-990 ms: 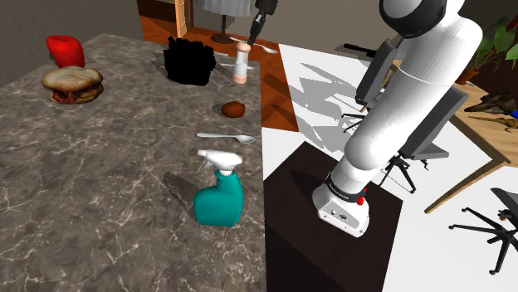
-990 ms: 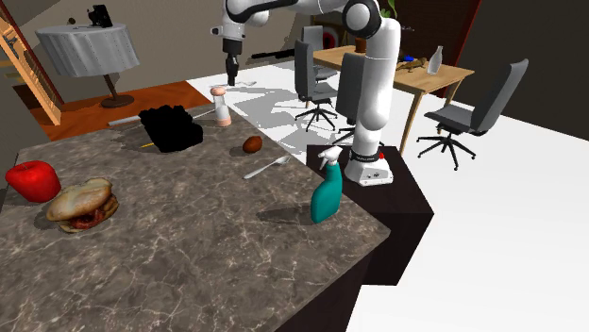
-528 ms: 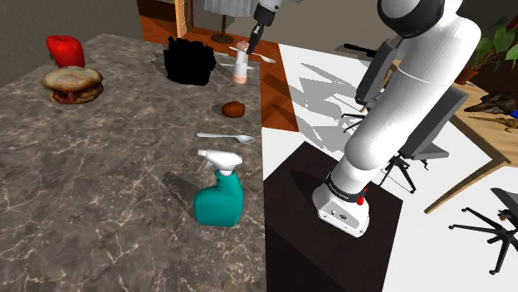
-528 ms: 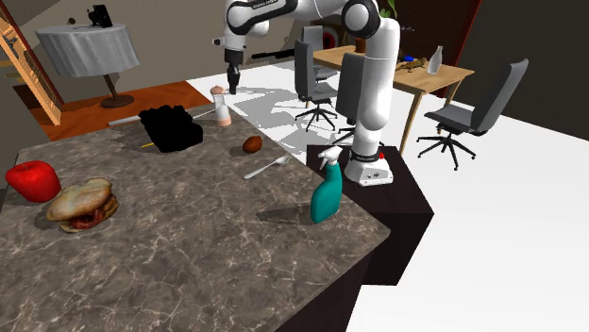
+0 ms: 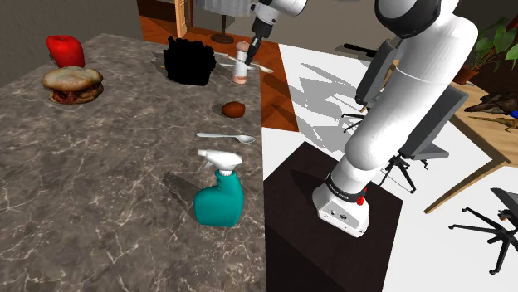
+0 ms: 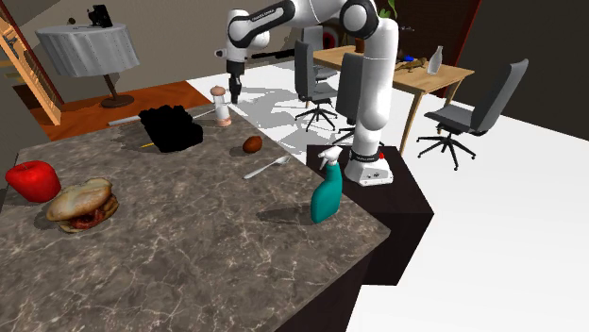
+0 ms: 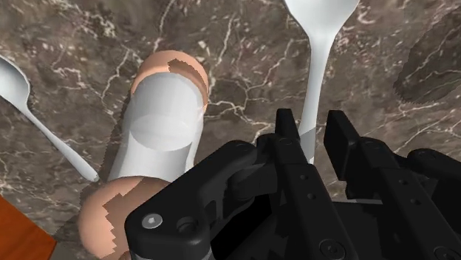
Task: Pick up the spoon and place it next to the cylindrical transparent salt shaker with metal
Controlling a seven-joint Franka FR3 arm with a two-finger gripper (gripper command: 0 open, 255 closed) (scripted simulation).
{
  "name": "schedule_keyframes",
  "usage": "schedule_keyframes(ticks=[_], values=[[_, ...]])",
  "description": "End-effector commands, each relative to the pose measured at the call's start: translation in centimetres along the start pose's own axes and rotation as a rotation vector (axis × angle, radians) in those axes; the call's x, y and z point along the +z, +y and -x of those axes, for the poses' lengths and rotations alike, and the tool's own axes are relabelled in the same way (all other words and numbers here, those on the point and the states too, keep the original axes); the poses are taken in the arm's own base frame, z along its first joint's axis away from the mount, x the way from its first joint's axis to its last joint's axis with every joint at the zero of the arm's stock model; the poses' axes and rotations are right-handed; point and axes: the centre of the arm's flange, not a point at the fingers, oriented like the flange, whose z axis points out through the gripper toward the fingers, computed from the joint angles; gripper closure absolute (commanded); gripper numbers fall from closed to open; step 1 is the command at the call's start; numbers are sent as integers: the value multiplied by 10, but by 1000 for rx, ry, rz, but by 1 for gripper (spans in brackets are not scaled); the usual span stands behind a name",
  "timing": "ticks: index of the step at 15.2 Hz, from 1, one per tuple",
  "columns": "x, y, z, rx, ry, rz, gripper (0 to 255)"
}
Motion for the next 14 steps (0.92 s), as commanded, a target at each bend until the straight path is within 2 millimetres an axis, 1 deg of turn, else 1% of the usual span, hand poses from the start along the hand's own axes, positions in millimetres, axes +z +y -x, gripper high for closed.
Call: schedule_keyframes(ticks=[1,14], values=[[11,1,3,0,0,0,255],[77,10,18,0,0,0,255]])
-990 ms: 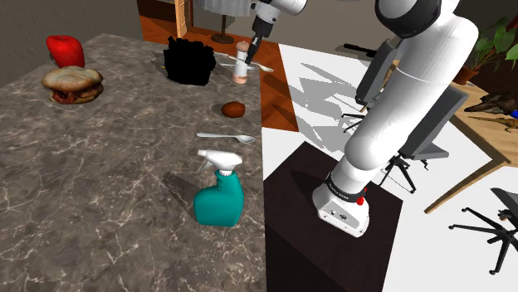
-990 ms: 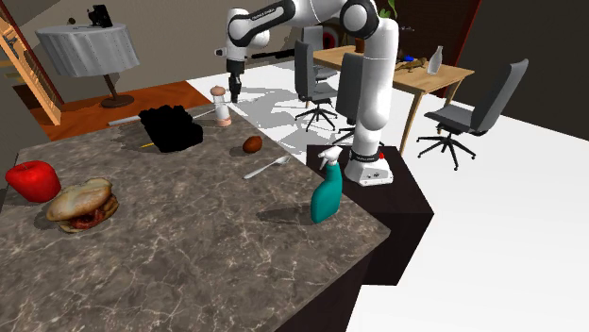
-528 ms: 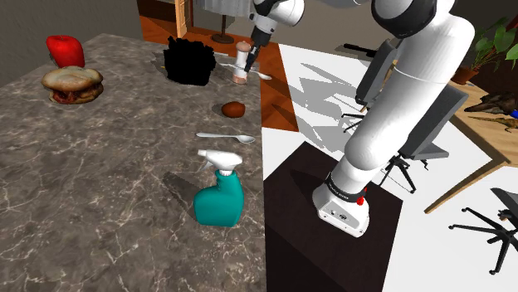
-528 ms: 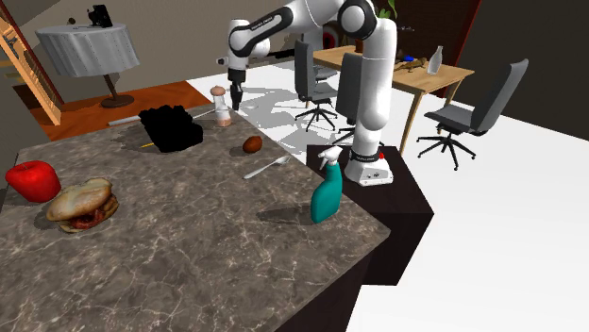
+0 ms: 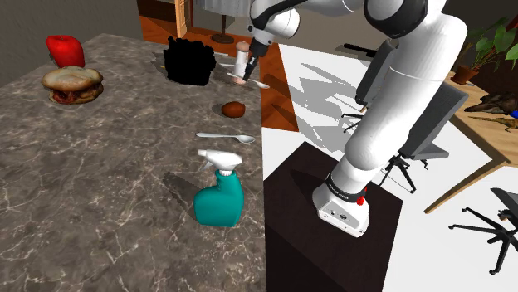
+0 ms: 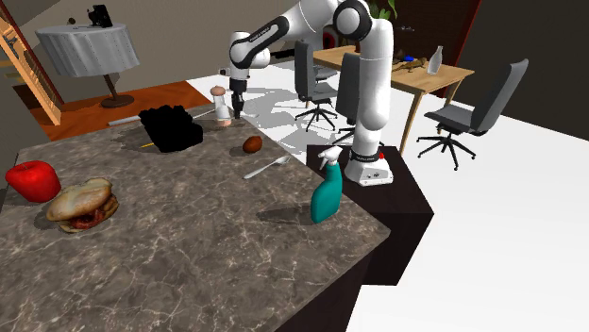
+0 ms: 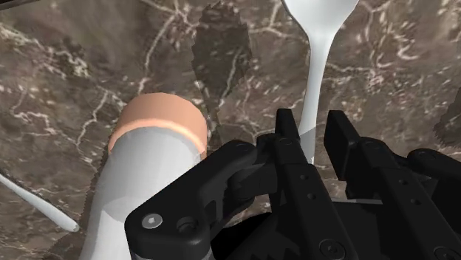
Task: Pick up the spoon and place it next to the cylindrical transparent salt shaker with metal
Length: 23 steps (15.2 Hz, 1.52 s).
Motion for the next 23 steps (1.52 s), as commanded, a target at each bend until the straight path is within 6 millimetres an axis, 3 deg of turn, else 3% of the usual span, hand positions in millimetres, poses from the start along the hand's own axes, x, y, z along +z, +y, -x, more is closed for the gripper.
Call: schedule_keyframes(ticks=[1,7,15,16,21,23], values=[[11,1,2,0,0,0,255],[41,5,9,0,0,0,255],[44,5,9,0,0,0,255],[44,5,9,0,0,0,0],[44,5,9,0,0,0,0],[17,5,9,0,0,0,0]])
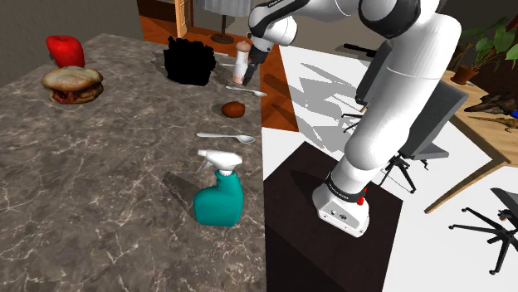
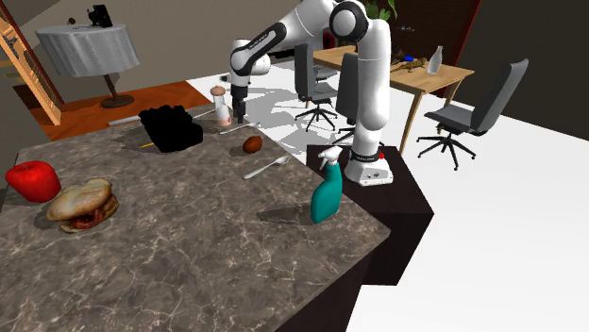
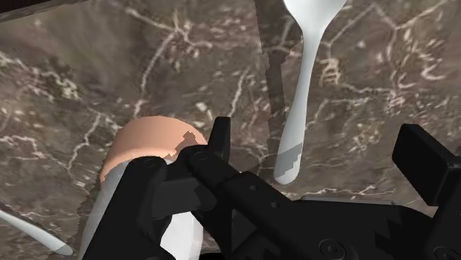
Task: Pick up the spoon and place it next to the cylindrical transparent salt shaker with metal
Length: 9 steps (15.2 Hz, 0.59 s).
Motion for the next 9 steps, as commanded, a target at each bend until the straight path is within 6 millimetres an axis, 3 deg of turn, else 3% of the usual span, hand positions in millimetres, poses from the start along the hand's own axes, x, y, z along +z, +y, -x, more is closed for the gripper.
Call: schedule_keyframes(ticks=[1,2,9], values=[[-22,-1,2,0,0,-1,0],[-32,-1,2,0,0,-1,0],[-32,-1,2,0,0,-1,0]])
